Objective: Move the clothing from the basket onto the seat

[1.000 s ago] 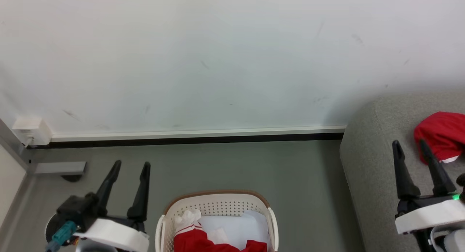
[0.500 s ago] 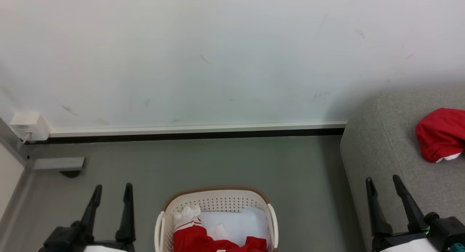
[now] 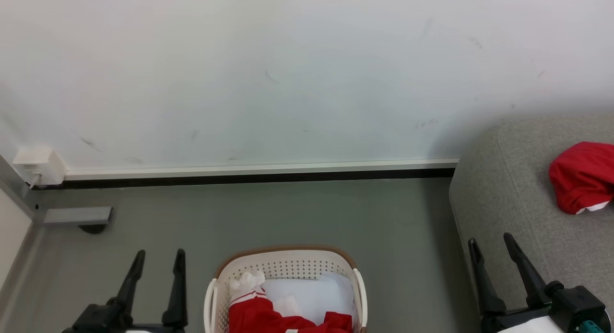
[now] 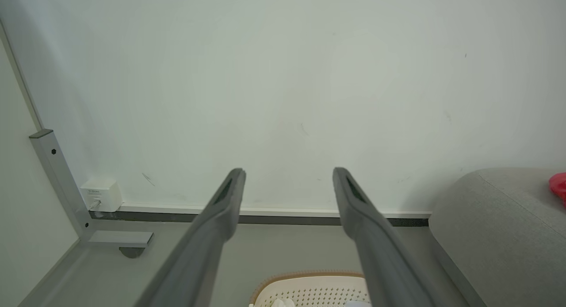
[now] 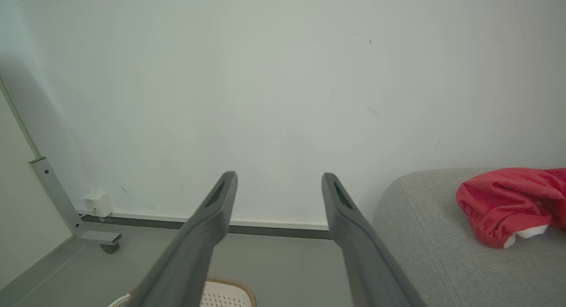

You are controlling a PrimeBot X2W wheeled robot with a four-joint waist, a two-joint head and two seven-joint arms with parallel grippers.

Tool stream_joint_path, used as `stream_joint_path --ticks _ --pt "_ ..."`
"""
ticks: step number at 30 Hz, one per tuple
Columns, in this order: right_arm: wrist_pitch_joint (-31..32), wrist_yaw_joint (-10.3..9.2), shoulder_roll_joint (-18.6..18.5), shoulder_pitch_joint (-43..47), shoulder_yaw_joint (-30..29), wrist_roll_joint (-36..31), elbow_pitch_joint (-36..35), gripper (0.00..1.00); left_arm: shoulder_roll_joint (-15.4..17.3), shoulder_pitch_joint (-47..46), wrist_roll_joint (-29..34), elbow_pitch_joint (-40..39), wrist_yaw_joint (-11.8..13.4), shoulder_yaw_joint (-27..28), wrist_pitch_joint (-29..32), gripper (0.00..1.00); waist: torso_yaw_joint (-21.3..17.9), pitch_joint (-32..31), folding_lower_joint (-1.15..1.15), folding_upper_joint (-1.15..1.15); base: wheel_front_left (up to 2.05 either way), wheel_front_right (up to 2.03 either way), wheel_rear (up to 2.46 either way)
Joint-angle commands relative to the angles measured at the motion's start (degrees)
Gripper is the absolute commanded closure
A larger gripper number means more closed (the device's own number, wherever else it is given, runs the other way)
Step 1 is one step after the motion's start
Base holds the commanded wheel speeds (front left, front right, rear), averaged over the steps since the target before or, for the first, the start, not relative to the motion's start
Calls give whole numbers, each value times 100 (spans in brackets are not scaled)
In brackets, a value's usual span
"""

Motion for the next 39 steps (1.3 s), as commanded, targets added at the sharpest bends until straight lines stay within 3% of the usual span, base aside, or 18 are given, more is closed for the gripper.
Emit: stream_joint_path --ticks 1,23,39 --pt "1 -13 -57 -59 -7 23 27 0 -22 -29 80 8 -7 20 -3 0 -3 1 0 0 0 0 0" --pt "1 -13 -68 -328 166 161 61 0 -101 -168 211 182 -188 200 -3 0 -101 193 0 0 0 0 0" --pt "2 -13 -130 -1264 252 98 -155 0 38 -1071 81 813 -336 -142 -2 0 -305 1464 0 0 0 0 0"
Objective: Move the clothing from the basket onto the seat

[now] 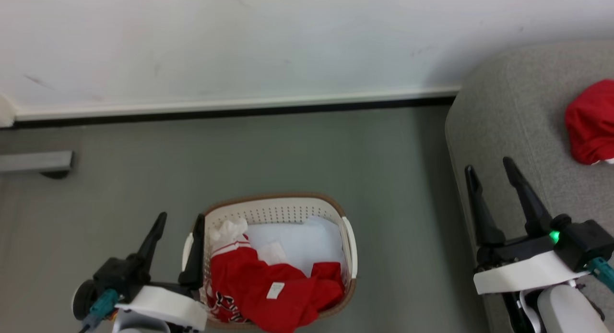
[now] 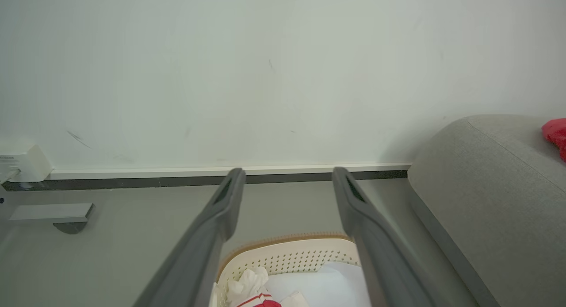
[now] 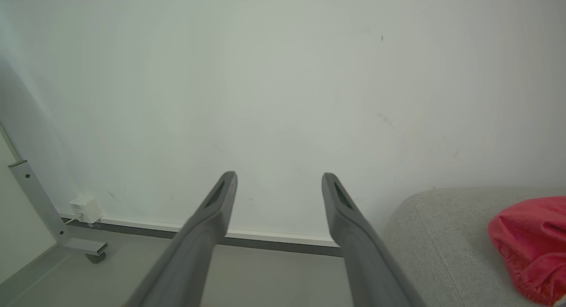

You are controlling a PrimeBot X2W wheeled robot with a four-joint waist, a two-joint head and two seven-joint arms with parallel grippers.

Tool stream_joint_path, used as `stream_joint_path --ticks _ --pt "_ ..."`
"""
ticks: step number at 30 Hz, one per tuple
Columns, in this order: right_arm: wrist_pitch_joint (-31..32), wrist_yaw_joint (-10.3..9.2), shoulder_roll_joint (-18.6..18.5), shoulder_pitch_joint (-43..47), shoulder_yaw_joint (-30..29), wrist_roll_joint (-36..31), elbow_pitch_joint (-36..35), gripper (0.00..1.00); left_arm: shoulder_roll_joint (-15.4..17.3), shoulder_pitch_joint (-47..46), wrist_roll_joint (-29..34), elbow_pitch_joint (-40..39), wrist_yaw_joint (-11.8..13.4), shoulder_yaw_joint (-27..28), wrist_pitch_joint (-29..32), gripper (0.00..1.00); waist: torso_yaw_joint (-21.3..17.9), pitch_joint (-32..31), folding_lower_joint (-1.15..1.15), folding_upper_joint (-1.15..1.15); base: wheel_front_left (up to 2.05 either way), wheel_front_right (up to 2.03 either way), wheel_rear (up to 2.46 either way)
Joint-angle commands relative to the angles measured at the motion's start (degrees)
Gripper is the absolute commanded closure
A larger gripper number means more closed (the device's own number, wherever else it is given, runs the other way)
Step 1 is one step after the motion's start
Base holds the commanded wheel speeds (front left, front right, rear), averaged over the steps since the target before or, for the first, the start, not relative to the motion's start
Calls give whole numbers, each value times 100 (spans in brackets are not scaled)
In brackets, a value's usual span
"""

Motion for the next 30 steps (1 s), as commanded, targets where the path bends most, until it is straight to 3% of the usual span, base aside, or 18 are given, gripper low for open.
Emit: stream_joint_path --ticks 1,9,18,30 --pt "4 -13 -10 -100 -40 -62 -49 0 80 -118 -15 84 -11 -8 -2 0 -83 314 -1 0 0 0 0" --pt "4 -13 67 -397 -219 -131 -222 0 345 -838 -126 881 -26 -410 -2 0 -220 946 -1 0 0 0 0" --pt "4 -13 135 -658 -412 -218 -447 0 763 -1701 -557 2105 -18 -1321 -3 0 -466 1514 -1 0 0 0 0" --pt "4 -13 235 -988 -573 -268 -758 0 1084 -3025 -1416 3973 -19 -2673 238 0 -719 2327 -1 0 0 0 0"
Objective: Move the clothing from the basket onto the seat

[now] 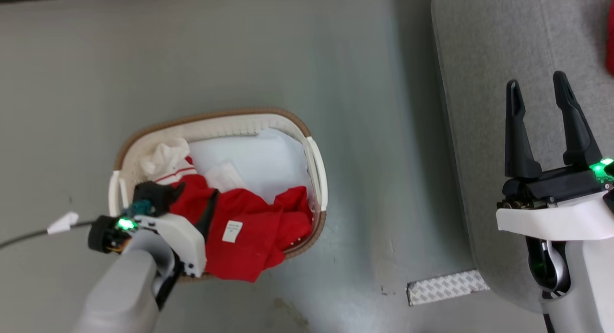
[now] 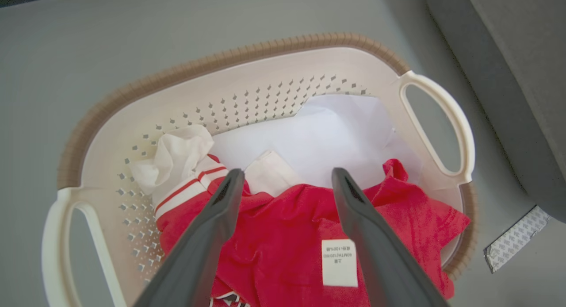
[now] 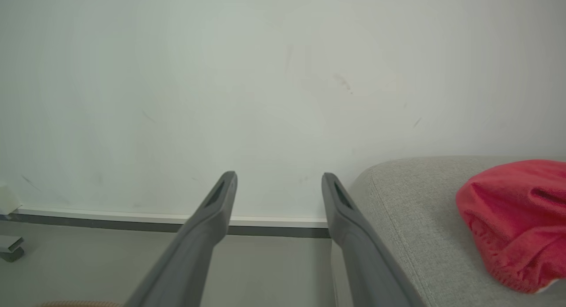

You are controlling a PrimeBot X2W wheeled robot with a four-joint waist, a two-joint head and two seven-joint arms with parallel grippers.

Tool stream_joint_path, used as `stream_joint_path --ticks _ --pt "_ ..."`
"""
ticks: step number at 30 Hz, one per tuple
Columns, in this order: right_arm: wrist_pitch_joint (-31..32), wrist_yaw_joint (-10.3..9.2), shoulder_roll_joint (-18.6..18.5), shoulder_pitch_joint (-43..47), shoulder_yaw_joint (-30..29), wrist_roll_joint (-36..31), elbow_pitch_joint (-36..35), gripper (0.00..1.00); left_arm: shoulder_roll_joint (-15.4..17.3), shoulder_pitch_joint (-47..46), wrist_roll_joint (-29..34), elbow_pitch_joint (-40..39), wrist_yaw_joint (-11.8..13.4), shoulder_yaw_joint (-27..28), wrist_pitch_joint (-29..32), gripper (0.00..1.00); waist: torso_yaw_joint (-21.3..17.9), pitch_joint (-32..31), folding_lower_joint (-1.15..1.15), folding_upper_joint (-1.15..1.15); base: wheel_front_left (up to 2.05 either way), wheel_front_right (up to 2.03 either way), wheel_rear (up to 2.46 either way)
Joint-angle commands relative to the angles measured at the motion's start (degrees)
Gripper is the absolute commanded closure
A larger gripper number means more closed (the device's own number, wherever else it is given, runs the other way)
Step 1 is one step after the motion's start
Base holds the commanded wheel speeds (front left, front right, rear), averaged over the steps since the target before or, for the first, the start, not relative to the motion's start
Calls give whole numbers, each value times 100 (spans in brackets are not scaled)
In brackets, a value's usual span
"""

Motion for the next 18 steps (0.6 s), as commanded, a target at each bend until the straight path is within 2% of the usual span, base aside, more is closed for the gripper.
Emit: stream_joint_path --ticks 1,10,18 --pt "4 -13 45 -101 -14 -41 -60 0 102 -185 -143 177 10 -69 21 0 -93 209 -1 0 0 0 0" --pt "4 -13 138 -267 -14 -67 -202 0 193 -787 -398 955 10 -662 208 0 -277 718 -1 0 0 0 0" --pt "4 -13 201 -384 -35 -51 -341 0 383 -1131 -812 1182 10 -1392 748 0 -463 1187 -1 0 0 0 0"
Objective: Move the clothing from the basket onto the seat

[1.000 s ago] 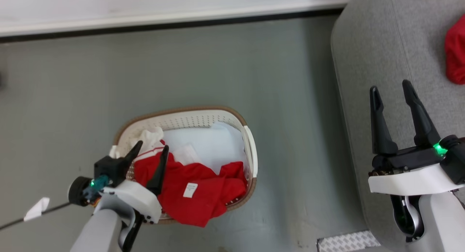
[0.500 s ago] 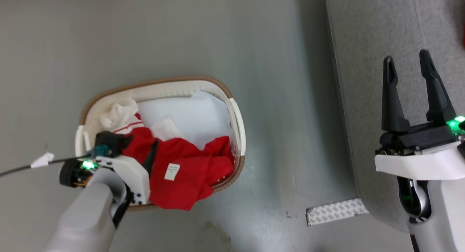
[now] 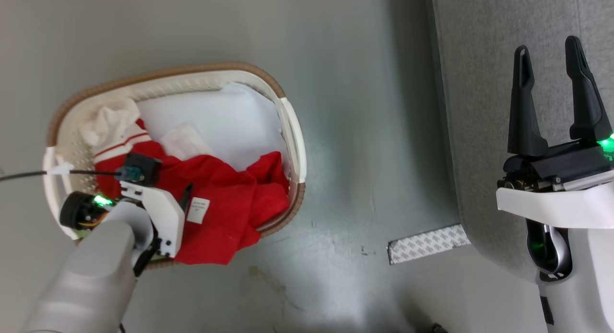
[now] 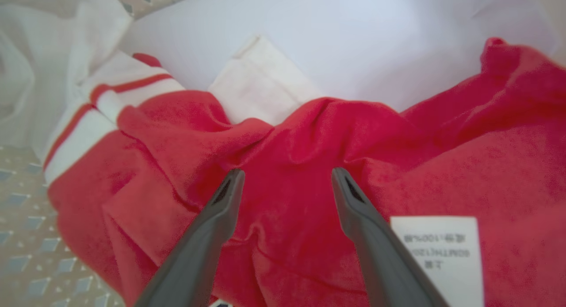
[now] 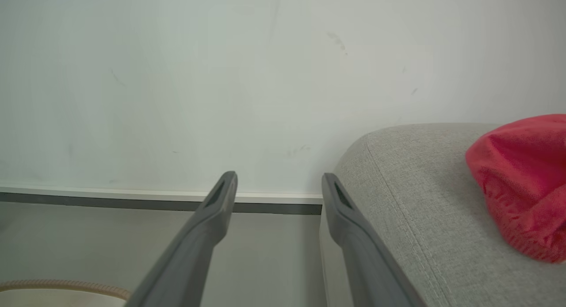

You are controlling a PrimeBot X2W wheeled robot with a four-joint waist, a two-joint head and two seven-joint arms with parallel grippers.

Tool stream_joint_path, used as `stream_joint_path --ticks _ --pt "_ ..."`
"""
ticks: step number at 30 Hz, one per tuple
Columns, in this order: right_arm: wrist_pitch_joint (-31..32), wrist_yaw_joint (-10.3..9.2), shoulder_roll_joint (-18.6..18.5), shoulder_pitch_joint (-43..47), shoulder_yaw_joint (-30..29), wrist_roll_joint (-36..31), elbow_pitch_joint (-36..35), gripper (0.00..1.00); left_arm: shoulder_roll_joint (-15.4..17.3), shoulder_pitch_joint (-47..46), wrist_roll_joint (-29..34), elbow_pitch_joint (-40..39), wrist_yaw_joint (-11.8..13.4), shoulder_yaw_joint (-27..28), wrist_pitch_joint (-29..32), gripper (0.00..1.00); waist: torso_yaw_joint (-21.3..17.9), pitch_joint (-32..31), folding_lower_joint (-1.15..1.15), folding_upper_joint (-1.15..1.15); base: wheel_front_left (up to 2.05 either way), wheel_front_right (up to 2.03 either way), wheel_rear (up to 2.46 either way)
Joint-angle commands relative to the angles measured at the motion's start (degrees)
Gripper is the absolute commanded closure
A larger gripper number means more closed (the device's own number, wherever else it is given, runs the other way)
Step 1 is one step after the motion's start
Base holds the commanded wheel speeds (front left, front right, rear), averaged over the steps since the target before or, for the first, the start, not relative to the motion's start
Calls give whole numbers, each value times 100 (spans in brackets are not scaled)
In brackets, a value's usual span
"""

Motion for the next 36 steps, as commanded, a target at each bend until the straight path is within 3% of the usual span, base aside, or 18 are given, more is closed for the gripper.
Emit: stream_joint_path --ticks 1,14,25,26,27,36 --pt "4 -13 32 -64 -8 -13 -23 0 69 -54 -109 15 9 -40 11 0 -83 123 -1 0 0 0 0" --pt "4 -13 43 -140 65 235 -161 0 522 -558 -404 226 10 -948 431 0 -381 607 -1 0 0 0 0" --pt "4 -13 43 -199 53 286 -208 0 686 -728 -676 274 9 -1615 1268 0 -459 803 -1 0 0 0 0" --pt "4 -13 43 -209 44 278 -202 0 692 -750 -723 244 10 -1652 1258 56 -454 805 -1 0 0 0 0" --pt "4 -13 43 -218 33 266 -194 0 694 -762 -786 203 10 -1689 1225 100 -447 803 -1 0 0 0 0" --pt "4 -13 44 -199 -12 183 -119 0 653 -747 -1170 43 10 -1965 810 100 -331 573 -1 0 0 0 0"
